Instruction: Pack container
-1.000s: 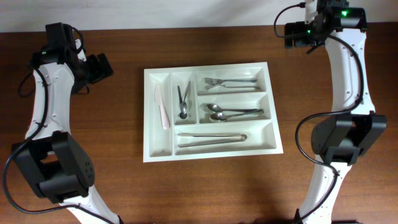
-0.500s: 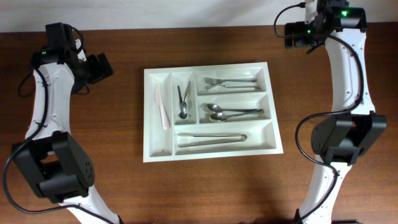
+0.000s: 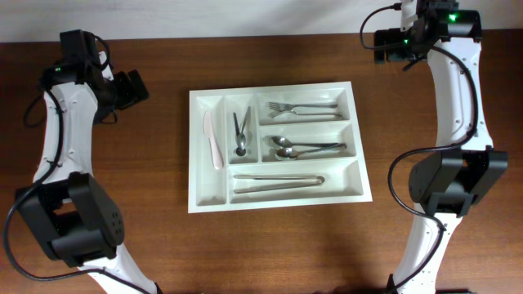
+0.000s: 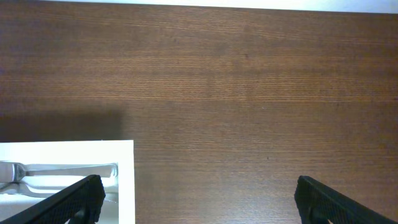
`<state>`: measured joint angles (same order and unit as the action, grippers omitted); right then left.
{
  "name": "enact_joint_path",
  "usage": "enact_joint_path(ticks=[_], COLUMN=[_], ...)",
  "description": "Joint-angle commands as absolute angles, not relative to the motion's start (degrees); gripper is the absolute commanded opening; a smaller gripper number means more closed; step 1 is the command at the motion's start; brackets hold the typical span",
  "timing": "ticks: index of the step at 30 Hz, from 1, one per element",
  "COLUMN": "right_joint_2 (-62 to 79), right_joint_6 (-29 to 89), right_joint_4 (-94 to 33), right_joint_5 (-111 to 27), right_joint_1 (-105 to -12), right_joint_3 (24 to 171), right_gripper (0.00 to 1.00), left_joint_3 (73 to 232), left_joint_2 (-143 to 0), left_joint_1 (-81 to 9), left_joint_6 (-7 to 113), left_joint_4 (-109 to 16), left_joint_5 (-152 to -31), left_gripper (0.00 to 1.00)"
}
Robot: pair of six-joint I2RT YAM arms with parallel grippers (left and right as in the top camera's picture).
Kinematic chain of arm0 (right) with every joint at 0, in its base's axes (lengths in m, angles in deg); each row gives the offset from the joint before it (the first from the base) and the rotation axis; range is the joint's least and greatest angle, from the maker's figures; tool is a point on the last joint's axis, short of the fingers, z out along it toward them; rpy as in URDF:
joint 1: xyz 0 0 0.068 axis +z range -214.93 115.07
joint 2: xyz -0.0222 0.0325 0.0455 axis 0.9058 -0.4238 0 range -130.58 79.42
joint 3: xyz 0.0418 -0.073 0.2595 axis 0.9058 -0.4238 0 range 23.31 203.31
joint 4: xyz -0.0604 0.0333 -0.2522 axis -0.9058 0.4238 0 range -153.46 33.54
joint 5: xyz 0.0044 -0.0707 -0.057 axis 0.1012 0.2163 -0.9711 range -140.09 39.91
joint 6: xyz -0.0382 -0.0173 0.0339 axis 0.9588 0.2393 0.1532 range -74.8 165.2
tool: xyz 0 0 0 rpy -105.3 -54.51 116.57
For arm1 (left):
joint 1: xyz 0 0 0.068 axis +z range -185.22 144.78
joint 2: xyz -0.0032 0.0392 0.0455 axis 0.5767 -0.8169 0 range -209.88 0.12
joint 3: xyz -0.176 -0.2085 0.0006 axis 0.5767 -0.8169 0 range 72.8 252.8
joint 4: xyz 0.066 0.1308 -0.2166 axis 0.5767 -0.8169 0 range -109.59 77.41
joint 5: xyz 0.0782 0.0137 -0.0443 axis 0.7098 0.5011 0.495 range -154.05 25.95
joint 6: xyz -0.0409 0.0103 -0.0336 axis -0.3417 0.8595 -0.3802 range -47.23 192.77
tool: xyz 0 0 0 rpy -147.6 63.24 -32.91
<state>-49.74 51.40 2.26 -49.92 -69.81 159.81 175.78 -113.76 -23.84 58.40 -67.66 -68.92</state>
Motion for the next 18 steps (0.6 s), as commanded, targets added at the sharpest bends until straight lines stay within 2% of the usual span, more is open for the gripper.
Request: enact_joint_path(ticks=[1,10,18], right_joint_2=[-48.5,-48.5,-48.5], right_joint_6=[51.1,51.1,51.1], right_joint_4=[2.1,2.1,2.1], right_joint_5=[-50.4,-50.4,-50.4], right_joint_1=[-69.5,-69.5,-69.5], right_joint_3=[160.8,160.8,160.8], right_gripper=[0.99,0.99,0.99], left_joint_3=[176.7,172.7,153.4], left_joint_2=[-103.6,-72.4,-43.2], left_joint_1=[-24.6,-28.0,-31.1], left_joint_6=[59.3,59.3,59.3], left_joint_4=[-67.8,-67.4,-64.1], left_joint_5=[-68.7,-67.4,-59.3], left_gripper=[0.99,0.99,0.99])
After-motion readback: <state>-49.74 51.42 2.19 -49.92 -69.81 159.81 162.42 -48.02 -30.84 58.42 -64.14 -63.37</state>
